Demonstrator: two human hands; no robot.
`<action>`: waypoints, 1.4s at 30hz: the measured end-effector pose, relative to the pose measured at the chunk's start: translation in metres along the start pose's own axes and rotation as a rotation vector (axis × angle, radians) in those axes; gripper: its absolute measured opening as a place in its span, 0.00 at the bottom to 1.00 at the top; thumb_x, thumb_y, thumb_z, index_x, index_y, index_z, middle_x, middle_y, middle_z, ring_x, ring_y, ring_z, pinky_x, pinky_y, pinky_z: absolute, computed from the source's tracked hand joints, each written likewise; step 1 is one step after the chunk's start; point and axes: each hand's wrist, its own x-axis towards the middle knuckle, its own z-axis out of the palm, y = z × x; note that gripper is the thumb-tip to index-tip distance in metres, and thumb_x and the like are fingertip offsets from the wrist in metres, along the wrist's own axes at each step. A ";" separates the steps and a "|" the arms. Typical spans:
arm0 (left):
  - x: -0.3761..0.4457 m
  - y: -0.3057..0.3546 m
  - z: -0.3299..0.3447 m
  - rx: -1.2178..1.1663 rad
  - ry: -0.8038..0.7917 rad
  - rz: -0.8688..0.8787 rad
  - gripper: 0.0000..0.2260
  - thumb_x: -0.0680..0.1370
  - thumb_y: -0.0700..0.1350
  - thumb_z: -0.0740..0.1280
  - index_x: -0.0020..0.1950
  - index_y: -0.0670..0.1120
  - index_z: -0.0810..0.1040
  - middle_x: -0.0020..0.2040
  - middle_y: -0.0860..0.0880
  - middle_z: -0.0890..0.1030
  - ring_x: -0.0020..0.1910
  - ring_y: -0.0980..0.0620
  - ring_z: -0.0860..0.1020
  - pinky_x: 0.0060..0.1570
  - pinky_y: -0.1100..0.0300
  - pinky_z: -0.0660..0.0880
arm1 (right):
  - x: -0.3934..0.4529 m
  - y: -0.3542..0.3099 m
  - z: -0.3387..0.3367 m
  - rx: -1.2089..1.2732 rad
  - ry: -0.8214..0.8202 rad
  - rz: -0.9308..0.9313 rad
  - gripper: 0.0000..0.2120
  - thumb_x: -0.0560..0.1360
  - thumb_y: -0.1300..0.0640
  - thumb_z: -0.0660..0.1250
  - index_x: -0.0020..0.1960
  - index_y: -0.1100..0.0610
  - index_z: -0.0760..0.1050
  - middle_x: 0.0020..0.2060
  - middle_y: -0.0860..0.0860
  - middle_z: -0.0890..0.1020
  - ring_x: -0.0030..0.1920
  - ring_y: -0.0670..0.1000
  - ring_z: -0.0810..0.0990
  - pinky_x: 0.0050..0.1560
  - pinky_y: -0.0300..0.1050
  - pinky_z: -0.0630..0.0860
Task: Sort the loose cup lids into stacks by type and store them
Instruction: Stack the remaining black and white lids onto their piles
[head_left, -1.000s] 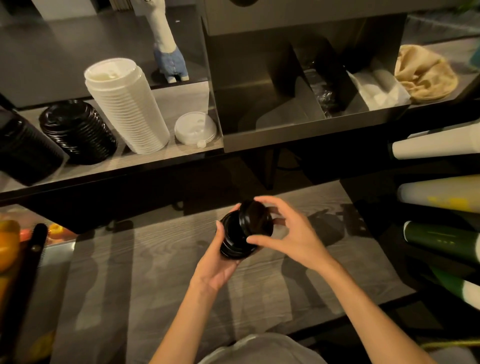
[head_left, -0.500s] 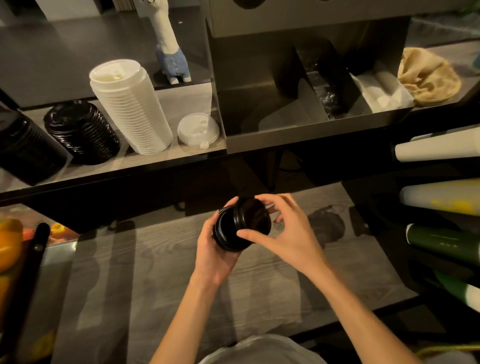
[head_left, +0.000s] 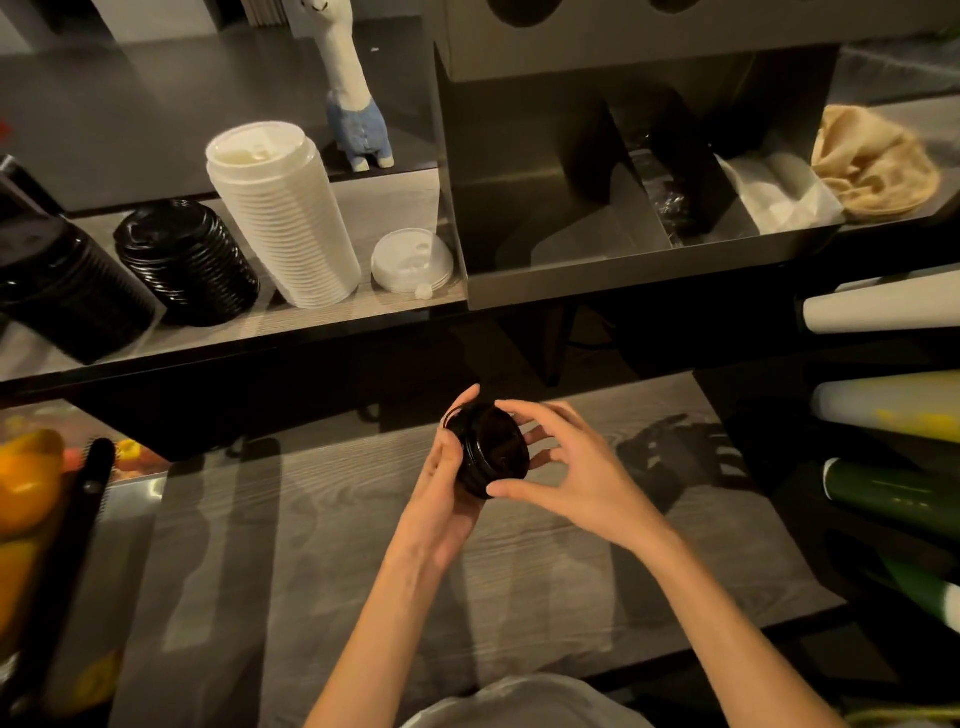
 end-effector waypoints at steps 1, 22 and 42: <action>0.000 -0.001 0.000 -0.001 -0.010 0.013 0.37 0.74 0.66 0.70 0.79 0.54 0.66 0.74 0.41 0.75 0.72 0.38 0.74 0.68 0.42 0.74 | 0.000 0.000 -0.001 -0.018 0.000 -0.002 0.38 0.68 0.39 0.80 0.74 0.36 0.68 0.65 0.36 0.70 0.65 0.36 0.71 0.63 0.40 0.76; -0.004 0.005 -0.003 -0.131 0.047 -0.113 0.26 0.78 0.56 0.65 0.75 0.48 0.73 0.67 0.42 0.81 0.65 0.46 0.81 0.53 0.55 0.82 | 0.005 -0.023 0.004 0.040 0.199 0.071 0.37 0.61 0.28 0.76 0.65 0.37 0.69 0.60 0.34 0.76 0.59 0.37 0.76 0.56 0.36 0.74; -0.007 0.051 -0.035 -0.132 0.007 0.002 0.55 0.60 0.70 0.79 0.78 0.45 0.67 0.70 0.38 0.78 0.68 0.39 0.78 0.60 0.46 0.81 | 0.053 -0.083 -0.030 -0.135 -0.224 -0.279 0.38 0.69 0.41 0.79 0.75 0.33 0.66 0.71 0.33 0.68 0.71 0.36 0.68 0.63 0.35 0.72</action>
